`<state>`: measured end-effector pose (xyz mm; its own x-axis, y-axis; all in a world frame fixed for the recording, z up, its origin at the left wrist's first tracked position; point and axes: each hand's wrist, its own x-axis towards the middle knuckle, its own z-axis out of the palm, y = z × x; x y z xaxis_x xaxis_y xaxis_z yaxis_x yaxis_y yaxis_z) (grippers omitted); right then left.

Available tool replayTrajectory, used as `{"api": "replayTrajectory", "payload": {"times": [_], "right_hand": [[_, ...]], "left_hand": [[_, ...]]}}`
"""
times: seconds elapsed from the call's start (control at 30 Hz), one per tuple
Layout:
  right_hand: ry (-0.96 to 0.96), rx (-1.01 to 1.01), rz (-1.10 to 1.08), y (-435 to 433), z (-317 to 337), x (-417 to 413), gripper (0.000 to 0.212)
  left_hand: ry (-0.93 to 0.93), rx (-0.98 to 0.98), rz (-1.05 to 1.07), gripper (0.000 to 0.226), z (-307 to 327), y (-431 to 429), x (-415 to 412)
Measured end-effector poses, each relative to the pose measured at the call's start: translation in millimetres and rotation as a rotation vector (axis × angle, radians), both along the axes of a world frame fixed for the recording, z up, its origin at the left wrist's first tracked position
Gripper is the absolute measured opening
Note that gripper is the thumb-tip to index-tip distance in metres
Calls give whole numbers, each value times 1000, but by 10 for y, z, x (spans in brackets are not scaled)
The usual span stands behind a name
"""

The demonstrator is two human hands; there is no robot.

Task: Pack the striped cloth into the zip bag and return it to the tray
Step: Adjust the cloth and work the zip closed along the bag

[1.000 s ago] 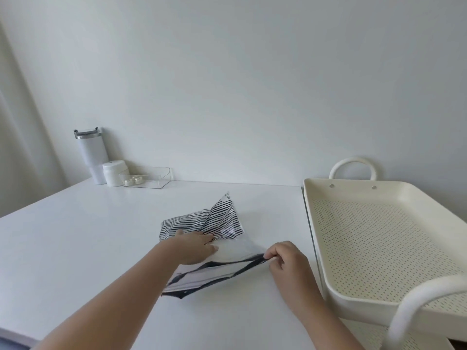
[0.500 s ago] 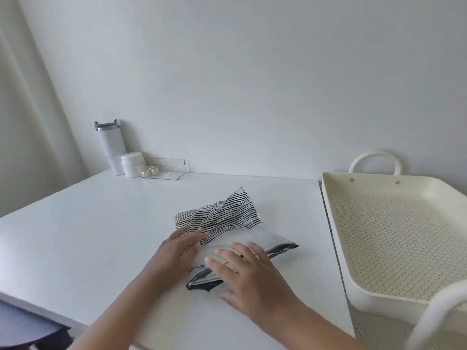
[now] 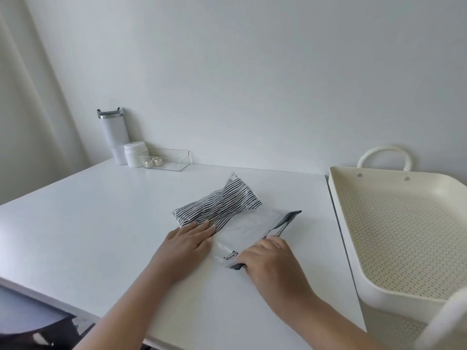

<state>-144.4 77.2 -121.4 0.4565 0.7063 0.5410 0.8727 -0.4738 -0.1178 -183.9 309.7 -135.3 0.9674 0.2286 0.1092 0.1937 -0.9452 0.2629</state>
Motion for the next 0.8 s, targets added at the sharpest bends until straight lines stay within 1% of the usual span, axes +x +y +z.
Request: {"api": "replayTrajectory", "payload": {"times": [0.07, 0.17, 0.2, 0.23, 0.27, 0.33, 0.43, 0.5, 0.7, 0.8], "right_hand": [[114, 99, 2, -40, 27, 10, 23], [287, 225, 0, -52, 15, 9, 21], [330, 264, -6, -59, 9, 17, 21], [354, 296, -12, -64, 7, 30, 20], [358, 321, -16, -69, 8, 42, 19], [355, 346, -20, -67, 20, 55, 17], [357, 360, -8, -64, 24, 67, 16], [355, 365, -3, -69, 20, 77, 16], [338, 344, 10, -49, 30, 101, 14], [331, 331, 17, -35, 22, 104, 14]], "left_hand": [[-89, -22, 0, 47, 43, -44, -43], [-416, -109, -69, 54, 112, -176, -216], [-489, -147, -111, 55, 120, -252, -277], [-536, -144, -153, 56, 114, -339, -326], [-564, -94, -191, 54, 98, -425, -350], [-611, -4, -219, 39, 78, -552, -339], [-670, -78, -175, 26, 118, -619, -318], [-681, -70, -214, 20, 114, -626, -314], [-727, -11, -260, 13, 88, -632, -303], [-725, 1, -275, 14, 98, -645, -306]]}}
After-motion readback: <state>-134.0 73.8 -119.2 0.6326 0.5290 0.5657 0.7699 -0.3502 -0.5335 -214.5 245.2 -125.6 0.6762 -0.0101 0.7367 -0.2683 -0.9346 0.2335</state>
